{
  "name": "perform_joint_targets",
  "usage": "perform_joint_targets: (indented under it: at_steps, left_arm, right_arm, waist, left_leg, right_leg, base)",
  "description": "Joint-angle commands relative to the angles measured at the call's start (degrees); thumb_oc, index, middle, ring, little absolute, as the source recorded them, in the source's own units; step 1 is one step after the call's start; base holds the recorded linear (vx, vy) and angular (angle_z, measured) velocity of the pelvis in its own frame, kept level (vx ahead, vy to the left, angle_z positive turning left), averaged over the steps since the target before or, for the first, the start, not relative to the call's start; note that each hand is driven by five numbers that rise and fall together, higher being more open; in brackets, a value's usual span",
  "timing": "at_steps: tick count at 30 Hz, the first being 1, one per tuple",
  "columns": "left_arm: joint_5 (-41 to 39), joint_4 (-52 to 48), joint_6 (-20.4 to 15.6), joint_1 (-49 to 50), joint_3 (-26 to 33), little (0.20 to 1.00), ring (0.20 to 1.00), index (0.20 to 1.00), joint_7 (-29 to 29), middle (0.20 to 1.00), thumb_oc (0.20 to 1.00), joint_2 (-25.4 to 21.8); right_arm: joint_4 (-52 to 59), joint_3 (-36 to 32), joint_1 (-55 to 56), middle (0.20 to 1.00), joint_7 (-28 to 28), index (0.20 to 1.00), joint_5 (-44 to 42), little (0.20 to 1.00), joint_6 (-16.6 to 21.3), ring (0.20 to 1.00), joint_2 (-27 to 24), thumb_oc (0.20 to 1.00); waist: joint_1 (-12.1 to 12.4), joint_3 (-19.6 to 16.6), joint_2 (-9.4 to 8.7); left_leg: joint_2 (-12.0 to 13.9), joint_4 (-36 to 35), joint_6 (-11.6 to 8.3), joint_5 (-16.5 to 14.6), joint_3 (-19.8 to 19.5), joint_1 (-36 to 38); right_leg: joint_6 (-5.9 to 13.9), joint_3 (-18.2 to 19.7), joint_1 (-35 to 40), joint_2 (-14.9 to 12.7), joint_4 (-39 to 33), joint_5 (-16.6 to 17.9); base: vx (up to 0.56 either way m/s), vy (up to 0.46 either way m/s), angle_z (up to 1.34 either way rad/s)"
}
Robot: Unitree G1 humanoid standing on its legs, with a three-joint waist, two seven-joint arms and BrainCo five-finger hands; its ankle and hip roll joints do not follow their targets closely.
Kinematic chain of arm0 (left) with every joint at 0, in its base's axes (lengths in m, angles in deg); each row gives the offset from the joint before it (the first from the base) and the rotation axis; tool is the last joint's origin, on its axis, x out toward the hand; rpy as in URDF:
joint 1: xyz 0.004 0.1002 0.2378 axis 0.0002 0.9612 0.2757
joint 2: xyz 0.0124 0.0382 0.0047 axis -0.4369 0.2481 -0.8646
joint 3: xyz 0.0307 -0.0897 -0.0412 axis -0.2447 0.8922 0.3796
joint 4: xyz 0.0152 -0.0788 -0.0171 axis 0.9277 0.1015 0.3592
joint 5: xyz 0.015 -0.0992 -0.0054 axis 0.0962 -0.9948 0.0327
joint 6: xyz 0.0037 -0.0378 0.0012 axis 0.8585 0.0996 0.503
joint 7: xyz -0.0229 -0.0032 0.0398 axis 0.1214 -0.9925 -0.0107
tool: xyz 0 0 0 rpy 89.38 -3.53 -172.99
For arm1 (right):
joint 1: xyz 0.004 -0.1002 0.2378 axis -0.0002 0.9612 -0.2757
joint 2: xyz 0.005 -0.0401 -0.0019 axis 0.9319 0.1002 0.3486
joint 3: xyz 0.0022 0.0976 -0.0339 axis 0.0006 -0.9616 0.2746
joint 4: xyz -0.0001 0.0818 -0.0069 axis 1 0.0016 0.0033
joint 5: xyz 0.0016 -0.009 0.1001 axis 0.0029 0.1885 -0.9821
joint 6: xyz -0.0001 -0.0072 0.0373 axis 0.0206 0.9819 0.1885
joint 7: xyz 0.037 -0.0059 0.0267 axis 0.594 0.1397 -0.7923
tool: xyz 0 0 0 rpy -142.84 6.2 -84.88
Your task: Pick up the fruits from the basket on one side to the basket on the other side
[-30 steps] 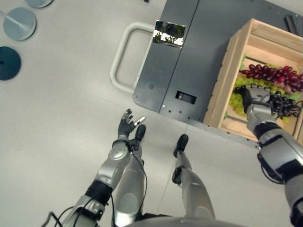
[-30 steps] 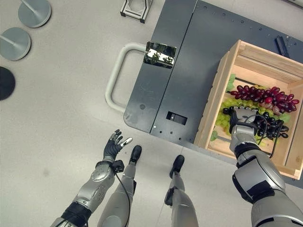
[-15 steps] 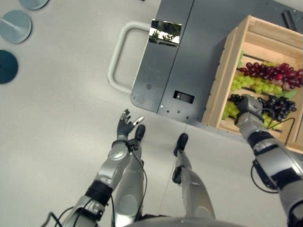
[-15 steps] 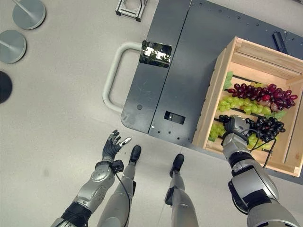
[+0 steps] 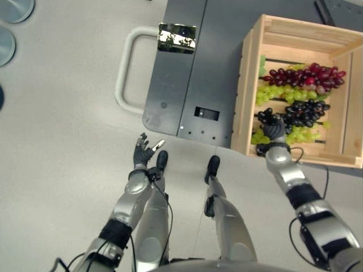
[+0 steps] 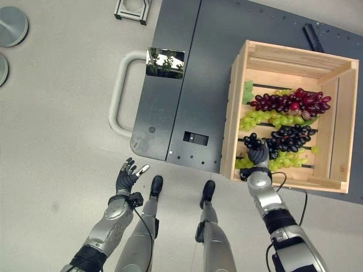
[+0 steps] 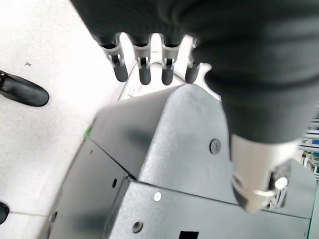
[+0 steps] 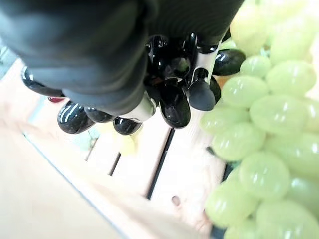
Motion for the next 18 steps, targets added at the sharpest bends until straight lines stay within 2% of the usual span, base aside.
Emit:
perform_joint_targets:
  at_steps: [1,8,18]
  left_arm:
    - [-0.9,-4.4,-1.9,3.3,2.2,1.000,1.000,1.000,0.3,1.000,1.000,-0.9]
    - [1.9,-6.8,-1.5,3.9,3.4,1.000,1.000,1.000,2.7,1.000,1.000,-3.0]
    - [5.4,-9.2,-2.3,3.0,4.0,1.000,1.000,1.000,4.4,1.000,1.000,-3.4]
  right_arm:
    - [5.5,1.1,5.2,0.200,2.9,0.200,-5.7,0.200,3.0,0.200,2.4,0.200]
    - [17.1,-3.4,9.9,0.200,5.4,0.200,-10.6,0.200,6.3,0.200,2.0,0.200]
    - [24.7,-6.2,10.2,0.200,9.2,0.200,-14.4,0.200,8.3,0.200,0.3,0.200]
  waist:
    - [-0.4,0.8,-0.20]
    - [-1.2,0.8,-1.07]
    - [-1.3,0.8,-2.00]
  left_leg:
    - [-1.7,-1.9,2.07,1.8,0.0,-1.9]
    - [-1.6,-1.8,2.19,1.5,0.6,-0.4]
    - [-1.7,-1.9,2.38,0.7,1.5,3.6]
  right_leg:
    - [3.99,2.6,-0.2,-0.8,5.6,-8.1]
    - [3.99,3.1,0.8,-0.7,6.0,-8.2]
    - [4.10,3.9,3.8,-0.8,6.4,-8.3]
  base:
    - [-0.01,-0.006,-0.08]
    - [0.00,0.001,-0.03]
    - [0.00,0.002,-0.07]
